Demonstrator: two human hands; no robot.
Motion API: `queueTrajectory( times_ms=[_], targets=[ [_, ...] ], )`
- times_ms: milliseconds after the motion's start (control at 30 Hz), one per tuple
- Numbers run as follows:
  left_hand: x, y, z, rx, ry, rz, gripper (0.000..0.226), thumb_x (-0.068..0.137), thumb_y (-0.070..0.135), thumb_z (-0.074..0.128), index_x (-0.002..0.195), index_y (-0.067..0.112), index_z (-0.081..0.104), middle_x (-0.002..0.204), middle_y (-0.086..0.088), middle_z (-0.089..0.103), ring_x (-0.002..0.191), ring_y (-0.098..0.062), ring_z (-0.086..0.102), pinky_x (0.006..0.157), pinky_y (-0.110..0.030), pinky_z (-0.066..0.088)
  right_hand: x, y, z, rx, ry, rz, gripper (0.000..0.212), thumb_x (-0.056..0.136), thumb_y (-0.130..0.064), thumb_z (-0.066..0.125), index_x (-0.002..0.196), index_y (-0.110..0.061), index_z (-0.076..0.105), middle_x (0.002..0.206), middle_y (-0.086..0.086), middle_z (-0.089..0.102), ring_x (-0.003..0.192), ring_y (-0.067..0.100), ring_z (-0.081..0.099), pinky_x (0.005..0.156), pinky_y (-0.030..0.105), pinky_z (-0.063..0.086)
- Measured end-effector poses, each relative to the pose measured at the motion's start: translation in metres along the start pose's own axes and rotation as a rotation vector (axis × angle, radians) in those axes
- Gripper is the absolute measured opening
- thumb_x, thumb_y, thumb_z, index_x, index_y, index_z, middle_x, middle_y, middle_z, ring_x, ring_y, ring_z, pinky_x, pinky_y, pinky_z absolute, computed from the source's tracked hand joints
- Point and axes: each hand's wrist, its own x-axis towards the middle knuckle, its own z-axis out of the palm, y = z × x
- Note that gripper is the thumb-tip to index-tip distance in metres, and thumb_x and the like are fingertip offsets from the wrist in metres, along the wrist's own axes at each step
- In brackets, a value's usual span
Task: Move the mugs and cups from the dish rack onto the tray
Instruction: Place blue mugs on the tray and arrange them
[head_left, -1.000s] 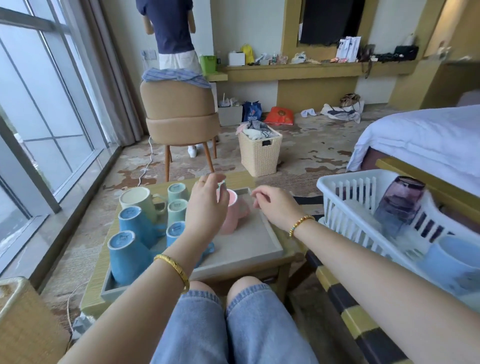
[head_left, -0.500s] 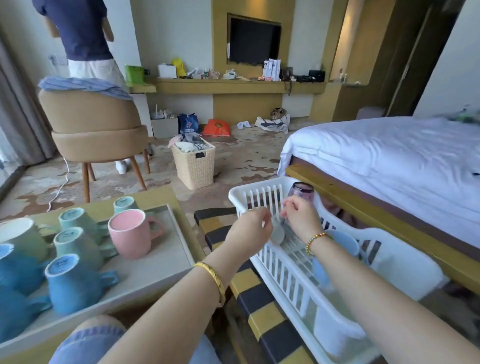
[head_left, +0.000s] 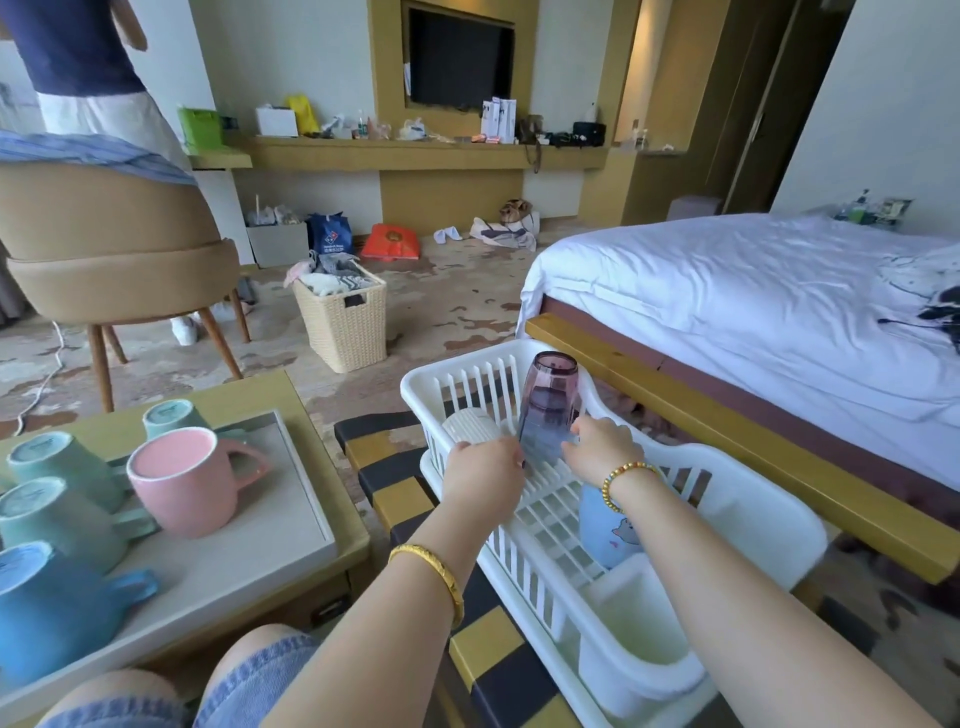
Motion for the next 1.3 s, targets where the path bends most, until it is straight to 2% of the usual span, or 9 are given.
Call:
queueTrajectory(
  times_ms=[200, 367, 467, 567, 600, 733, 967, 1167, 1300],
  targets=[
    [-0.008, -0.003, 0.006, -0.117, 0.179, 0.007, 0.029, 0.092, 0.006, 0.031, 0.113, 0.010, 0.051, 0.097, -0.009, 0.067, 0.094, -0.029, 0.057, 0.078, -0.028, 0.030, 0.005, -0.041, 0.012, 0.252, -0.013, -0.173, 0.036, 0.095, -0.024, 0.045, 0.126, -0.007, 0.048, 0.128, 0.014, 0.053, 0.109, 0.027, 0.053, 0.089, 0.034, 0.042],
    [-0.010, -0.008, 0.007, -0.162, 0.244, -0.114, 0.030, 0.085, 0.005, 0.039, 0.115, 0.006, 0.039, 0.118, -0.012, 0.046, 0.112, -0.028, 0.043, 0.095, -0.029, 0.031, 0.021, -0.068, 0.031, 0.443, -0.281, -0.069, 0.015, 0.088, -0.028, 0.048, 0.098, -0.018, 0.051, 0.098, 0.006, 0.055, 0.090, 0.023, 0.052, 0.085, 0.034, 0.039],
    [-0.010, -0.010, 0.009, -0.208, 0.211, -0.145, 0.038, 0.084, 0.004, 0.042, 0.121, 0.006, 0.035, 0.127, -0.014, 0.039, 0.121, -0.029, 0.035, 0.104, -0.031, 0.030, 0.025, -0.065, 0.040, 0.440, -0.376, 0.003, 0.072, 0.083, -0.042, 0.054, 0.142, -0.008, 0.030, 0.138, 0.014, 0.046, 0.116, 0.027, 0.052, 0.095, 0.037, 0.045],
    [-0.011, -0.009, 0.009, -0.267, 0.192, -0.149, 0.046, 0.080, -0.003, 0.041, 0.124, 0.008, 0.034, 0.131, -0.013, 0.034, 0.124, -0.028, 0.033, 0.105, -0.031, 0.030, 0.027, -0.062, 0.043, 0.389, -0.472, 0.017, 0.089, 0.078, -0.047, 0.052, 0.146, -0.005, 0.014, 0.128, 0.020, 0.051, 0.086, 0.023, 0.054, 0.065, 0.029, 0.044],
    [-0.011, -0.010, 0.009, -0.267, 0.184, -0.143, 0.050, 0.078, -0.005, 0.042, 0.125, 0.009, 0.034, 0.132, -0.013, 0.033, 0.124, -0.028, 0.032, 0.106, -0.031, 0.030, 0.028, -0.062, 0.045, 0.374, -0.471, 0.022, 0.086, 0.081, -0.044, 0.050, 0.146, -0.004, 0.010, 0.128, 0.021, 0.050, 0.084, 0.023, 0.054, 0.063, 0.028, 0.039],
    [-0.012, -0.011, 0.007, -0.263, 0.170, -0.134, 0.056, 0.074, -0.007, 0.046, 0.126, 0.008, 0.033, 0.132, -0.012, 0.033, 0.124, -0.028, 0.032, 0.105, -0.030, 0.031, 0.031, -0.064, 0.057, 0.507, -0.414, 0.033, 0.076, 0.091, -0.023, 0.050, 0.149, -0.010, 0.002, 0.150, 0.017, 0.026, 0.132, 0.031, 0.038, 0.093, 0.035, 0.034],
    [-0.016, -0.010, 0.006, -0.284, 0.180, -0.131, 0.055, 0.075, -0.010, 0.045, 0.125, 0.008, 0.033, 0.133, -0.011, 0.033, 0.129, -0.026, 0.028, 0.107, -0.031, 0.031, 0.031, -0.067, 0.065, 0.687, -0.302, 0.041, 0.085, 0.081, -0.020, 0.059, 0.148, -0.017, 0.008, 0.148, 0.015, 0.033, 0.130, 0.031, 0.041, 0.106, 0.047, 0.037],
    [-0.015, -0.013, 0.008, -0.299, 0.197, -0.080, 0.049, 0.079, -0.006, 0.040, 0.127, 0.005, 0.032, 0.137, -0.013, 0.033, 0.133, -0.027, 0.023, 0.111, -0.031, 0.023, 0.036, -0.063, 0.051, 0.944, -0.338, 0.143, 0.093, 0.068, -0.032, 0.070, 0.142, -0.023, 0.015, 0.133, 0.014, 0.045, 0.112, 0.028, 0.053, 0.078, 0.035, 0.047],
    [-0.016, -0.012, 0.009, -0.341, 0.225, -0.059, 0.057, 0.080, -0.007, 0.036, 0.135, 0.006, 0.027, 0.141, -0.013, 0.029, 0.136, -0.026, 0.020, 0.113, -0.031, 0.017, 0.038, -0.060, 0.038, 1.187, -0.355, 0.253, 0.071, 0.073, -0.033, 0.068, 0.131, -0.022, 0.029, 0.122, 0.012, 0.051, 0.107, 0.029, 0.057, 0.087, 0.044, 0.054]
  ],
)
